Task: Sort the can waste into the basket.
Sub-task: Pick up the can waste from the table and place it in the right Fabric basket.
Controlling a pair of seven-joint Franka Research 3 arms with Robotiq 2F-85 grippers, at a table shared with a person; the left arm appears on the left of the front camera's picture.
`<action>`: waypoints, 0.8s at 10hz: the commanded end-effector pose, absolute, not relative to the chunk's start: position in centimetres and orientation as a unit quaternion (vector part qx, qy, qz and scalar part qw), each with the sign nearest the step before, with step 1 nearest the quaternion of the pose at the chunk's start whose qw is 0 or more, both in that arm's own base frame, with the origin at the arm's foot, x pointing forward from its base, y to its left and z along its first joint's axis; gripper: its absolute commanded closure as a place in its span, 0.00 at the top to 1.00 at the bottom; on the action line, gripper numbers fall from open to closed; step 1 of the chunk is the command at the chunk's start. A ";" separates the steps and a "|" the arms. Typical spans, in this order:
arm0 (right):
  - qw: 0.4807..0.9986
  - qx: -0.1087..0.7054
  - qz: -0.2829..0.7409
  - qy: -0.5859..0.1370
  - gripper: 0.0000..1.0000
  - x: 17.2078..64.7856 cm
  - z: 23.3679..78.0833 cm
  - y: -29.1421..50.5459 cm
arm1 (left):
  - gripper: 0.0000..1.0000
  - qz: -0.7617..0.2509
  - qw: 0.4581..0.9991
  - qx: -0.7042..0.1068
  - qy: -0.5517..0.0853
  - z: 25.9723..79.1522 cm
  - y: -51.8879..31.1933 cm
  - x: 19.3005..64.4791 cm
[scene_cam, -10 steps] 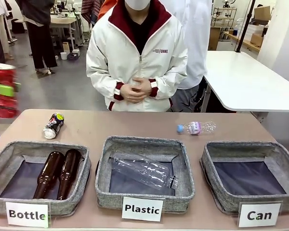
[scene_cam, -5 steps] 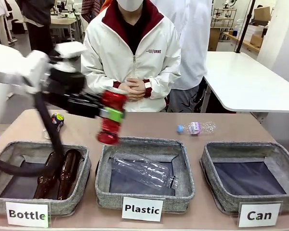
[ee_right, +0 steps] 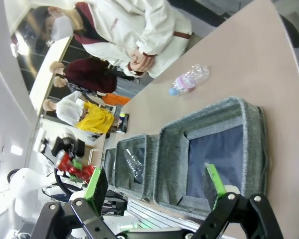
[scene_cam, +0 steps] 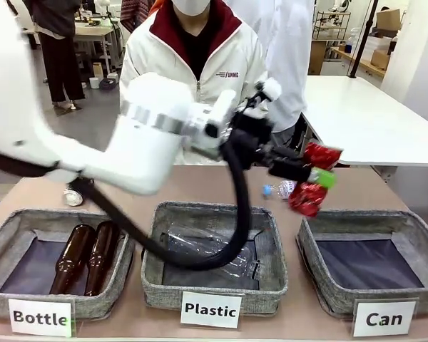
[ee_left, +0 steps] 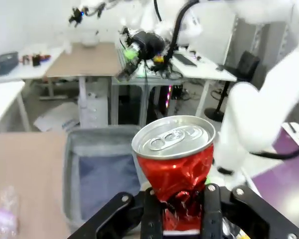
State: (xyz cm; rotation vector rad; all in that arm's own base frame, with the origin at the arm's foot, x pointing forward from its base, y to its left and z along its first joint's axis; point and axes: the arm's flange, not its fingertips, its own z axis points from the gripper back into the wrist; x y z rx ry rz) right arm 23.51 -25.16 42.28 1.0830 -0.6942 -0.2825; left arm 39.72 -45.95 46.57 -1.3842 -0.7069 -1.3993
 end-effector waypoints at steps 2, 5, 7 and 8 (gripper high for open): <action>0.805 0.458 -0.216 -0.308 1.00 18.2 41.9 -32.0 | 0.27 -0.579 0.473 -0.593 -0.299 45.8 -50.7 41.4; 0.759 0.487 -0.244 -0.357 1.00 12.0 41.2 -36.2 | 0.27 -0.599 0.447 -0.594 -0.298 42.9 -54.3 40.1; 0.778 0.455 -0.257 -0.348 1.00 11.6 41.1 -35.4 | 0.27 -0.639 0.428 -0.543 -0.338 41.0 -56.8 39.4; 0.778 0.455 -0.257 -0.348 1.00 11.6 41.1 -35.4 | 0.27 -0.648 0.421 -0.529 -0.349 40.5 -57.6 39.9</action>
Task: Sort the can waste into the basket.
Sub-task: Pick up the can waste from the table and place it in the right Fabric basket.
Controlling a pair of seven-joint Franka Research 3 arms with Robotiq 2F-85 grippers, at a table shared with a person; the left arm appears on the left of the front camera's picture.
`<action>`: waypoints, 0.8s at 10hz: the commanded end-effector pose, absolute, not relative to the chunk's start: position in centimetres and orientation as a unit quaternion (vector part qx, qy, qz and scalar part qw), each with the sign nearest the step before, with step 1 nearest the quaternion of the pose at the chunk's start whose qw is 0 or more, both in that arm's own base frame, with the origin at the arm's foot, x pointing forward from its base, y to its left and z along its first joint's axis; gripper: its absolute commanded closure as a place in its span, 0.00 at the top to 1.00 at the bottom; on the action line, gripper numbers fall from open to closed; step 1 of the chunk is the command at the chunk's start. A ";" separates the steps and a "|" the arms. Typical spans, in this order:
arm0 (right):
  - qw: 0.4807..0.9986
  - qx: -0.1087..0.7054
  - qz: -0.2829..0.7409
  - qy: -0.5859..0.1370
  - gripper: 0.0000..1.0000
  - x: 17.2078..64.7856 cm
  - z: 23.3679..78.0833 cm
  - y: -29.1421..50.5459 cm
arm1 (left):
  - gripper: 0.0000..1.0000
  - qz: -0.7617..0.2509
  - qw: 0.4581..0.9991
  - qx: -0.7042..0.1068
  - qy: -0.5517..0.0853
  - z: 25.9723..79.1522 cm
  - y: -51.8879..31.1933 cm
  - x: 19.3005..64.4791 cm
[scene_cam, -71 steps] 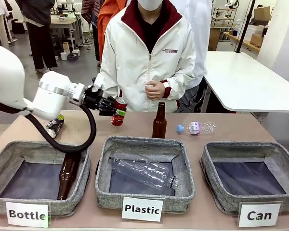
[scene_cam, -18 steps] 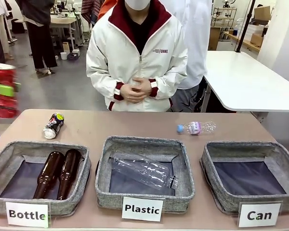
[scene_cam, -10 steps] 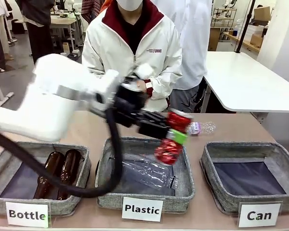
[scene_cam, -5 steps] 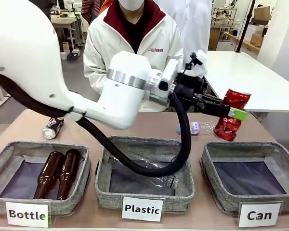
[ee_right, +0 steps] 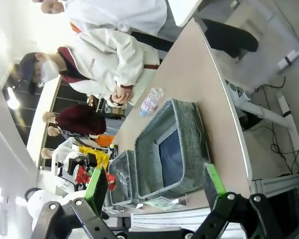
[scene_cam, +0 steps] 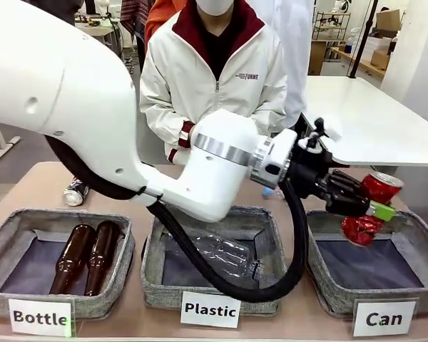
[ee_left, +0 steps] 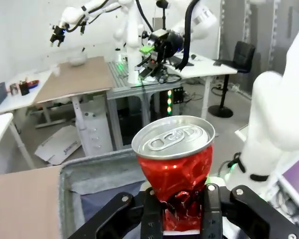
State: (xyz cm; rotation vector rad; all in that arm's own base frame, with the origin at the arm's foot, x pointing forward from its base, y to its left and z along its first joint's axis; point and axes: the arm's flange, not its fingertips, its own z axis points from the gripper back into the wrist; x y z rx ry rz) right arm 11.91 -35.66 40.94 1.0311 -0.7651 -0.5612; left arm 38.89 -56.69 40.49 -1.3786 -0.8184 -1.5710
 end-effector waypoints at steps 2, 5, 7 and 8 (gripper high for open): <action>0.778 0.455 -0.257 -0.348 1.00 11.6 41.1 -35.4 | 0.27 -0.640 0.427 -0.557 -0.312 39.7 -58.9 40.9; 0.778 0.455 -0.257 -0.348 1.00 11.6 41.1 -35.4 | 0.27 -0.639 0.431 -0.540 -0.338 40.0 -57.5 39.3; 0.778 0.455 -0.257 -0.348 1.00 11.6 41.1 -35.4 | 0.53 -0.643 0.431 -0.536 -0.337 39.2 -58.4 40.3; 0.778 0.455 -0.257 -0.348 1.00 11.6 41.1 -35.4 | 0.85 -0.645 0.416 -0.532 -0.357 39.0 -58.7 40.6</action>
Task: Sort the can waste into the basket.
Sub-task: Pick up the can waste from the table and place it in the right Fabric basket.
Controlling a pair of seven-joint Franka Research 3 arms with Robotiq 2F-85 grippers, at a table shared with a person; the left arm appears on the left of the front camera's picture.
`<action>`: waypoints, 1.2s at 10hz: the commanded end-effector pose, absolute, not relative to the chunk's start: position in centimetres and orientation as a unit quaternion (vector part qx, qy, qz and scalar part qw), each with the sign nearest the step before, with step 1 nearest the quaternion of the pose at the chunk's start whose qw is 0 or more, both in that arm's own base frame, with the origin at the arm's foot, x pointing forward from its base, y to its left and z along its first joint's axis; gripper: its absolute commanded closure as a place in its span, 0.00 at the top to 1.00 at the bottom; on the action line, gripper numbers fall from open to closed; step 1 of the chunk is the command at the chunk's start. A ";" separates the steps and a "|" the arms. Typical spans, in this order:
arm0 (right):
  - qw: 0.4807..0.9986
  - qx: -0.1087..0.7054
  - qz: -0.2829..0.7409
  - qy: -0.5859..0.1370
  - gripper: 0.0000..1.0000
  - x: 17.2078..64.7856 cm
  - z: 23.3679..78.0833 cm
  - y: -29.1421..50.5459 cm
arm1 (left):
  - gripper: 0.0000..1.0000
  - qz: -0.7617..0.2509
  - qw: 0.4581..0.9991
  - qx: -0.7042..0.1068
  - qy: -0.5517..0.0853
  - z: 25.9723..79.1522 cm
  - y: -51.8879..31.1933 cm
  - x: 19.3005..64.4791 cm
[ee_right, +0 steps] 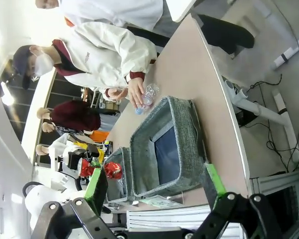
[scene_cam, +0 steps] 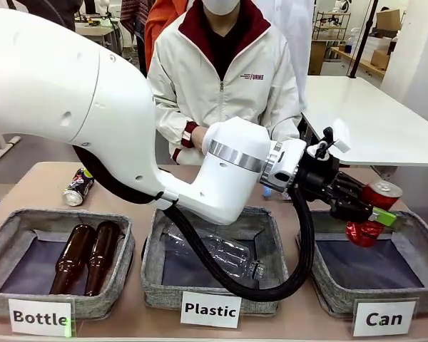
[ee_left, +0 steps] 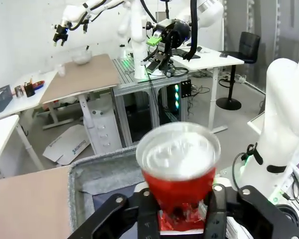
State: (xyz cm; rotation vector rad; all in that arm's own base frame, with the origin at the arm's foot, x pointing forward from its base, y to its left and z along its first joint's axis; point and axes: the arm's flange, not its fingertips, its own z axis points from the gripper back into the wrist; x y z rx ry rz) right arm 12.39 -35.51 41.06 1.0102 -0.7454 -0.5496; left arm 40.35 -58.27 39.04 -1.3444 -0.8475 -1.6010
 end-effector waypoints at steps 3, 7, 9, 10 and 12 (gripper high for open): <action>0.778 0.455 -0.257 -0.348 1.00 11.6 41.1 -35.4 | 1.00 -0.655 0.387 -0.536 -0.365 37.7 -59.5 40.5; 0.778 0.455 -0.257 -0.348 1.00 11.6 41.1 -35.4 | 1.00 -0.652 0.378 -0.541 -0.374 38.1 -58.9 40.1; 0.778 0.455 -0.257 -0.348 1.00 11.6 41.1 -35.4 | 0.49 -0.650 0.434 -0.504 -0.367 39.8 -56.6 40.8; 0.774 0.466 -0.254 -0.344 1.00 12.4 41.1 -35.5 | 0.49 -0.651 0.476 -0.472 -0.357 41.4 -53.9 40.7; 0.802 0.459 -0.220 -0.313 1.00 16.5 41.5 -33.3 | 0.49 -0.652 0.522 -0.452 -0.315 45.9 -46.3 39.8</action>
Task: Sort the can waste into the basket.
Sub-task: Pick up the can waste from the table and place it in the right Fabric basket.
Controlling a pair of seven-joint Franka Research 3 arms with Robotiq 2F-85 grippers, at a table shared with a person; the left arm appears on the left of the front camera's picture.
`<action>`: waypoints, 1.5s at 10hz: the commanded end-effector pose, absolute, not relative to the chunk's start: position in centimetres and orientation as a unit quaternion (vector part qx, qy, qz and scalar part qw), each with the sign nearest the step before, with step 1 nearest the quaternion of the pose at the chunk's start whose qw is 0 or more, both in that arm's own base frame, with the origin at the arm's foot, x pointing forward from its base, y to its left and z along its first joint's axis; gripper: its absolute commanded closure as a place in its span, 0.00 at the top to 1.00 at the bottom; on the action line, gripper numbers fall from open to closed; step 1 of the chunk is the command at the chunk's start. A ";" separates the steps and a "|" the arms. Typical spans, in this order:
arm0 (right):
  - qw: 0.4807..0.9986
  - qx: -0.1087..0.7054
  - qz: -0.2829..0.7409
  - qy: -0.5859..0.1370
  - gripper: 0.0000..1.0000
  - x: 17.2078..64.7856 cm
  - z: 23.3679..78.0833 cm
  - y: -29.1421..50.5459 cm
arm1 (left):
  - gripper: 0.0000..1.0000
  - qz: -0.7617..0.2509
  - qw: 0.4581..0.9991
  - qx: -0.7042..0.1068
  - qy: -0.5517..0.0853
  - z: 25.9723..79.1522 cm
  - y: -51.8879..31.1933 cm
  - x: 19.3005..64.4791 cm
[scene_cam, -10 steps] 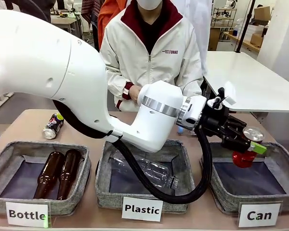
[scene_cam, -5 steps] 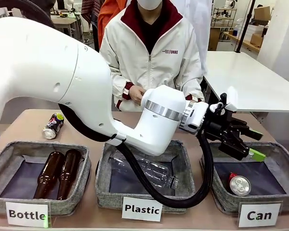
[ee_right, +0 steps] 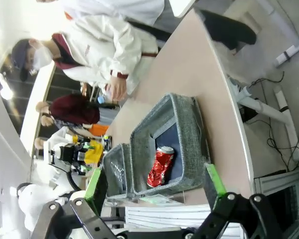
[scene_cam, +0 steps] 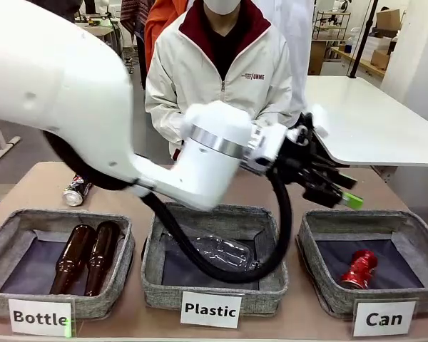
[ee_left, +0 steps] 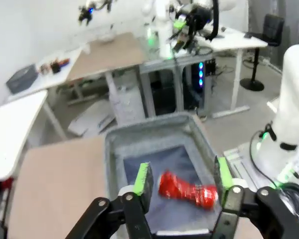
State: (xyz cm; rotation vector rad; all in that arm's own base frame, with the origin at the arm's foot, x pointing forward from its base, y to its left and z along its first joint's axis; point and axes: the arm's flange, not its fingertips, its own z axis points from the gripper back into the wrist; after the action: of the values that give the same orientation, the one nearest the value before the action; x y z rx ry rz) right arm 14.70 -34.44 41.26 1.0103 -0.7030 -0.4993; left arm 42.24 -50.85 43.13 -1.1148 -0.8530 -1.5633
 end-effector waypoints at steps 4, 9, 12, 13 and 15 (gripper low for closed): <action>0.889 0.396 -0.108 -0.204 1.00 28.1 43.3 -22.6 | 0.49 -0.601 0.539 -0.444 -0.390 53.9 -27.9 37.4; 0.870 0.447 -0.046 -0.201 1.00 35.1 45.0 -9.2 | 0.49 -0.390 0.680 -0.432 -0.446 53.0 2.2 38.8; 0.826 0.544 -0.025 -0.144 1.00 37.5 46.1 -7.9 | 0.49 -0.124 0.740 -0.517 -0.412 45.6 14.3 39.7; 0.806 0.575 -0.025 -0.140 1.00 38.1 46.2 -7.7 | 0.49 -0.076 0.732 -0.550 -0.396 42.4 16.7 40.2; 0.781 0.601 -0.033 -0.170 1.00 39.3 46.0 -6.9 | 0.49 -0.045 0.715 -0.597 -0.361 38.2 19.1 41.9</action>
State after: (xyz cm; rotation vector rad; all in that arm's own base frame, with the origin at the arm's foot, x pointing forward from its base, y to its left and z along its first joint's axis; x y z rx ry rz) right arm 38.32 -6.90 46.19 1.2528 -0.3195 -0.0643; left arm 39.84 18.73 37.24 -1.2421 -0.7915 -0.1342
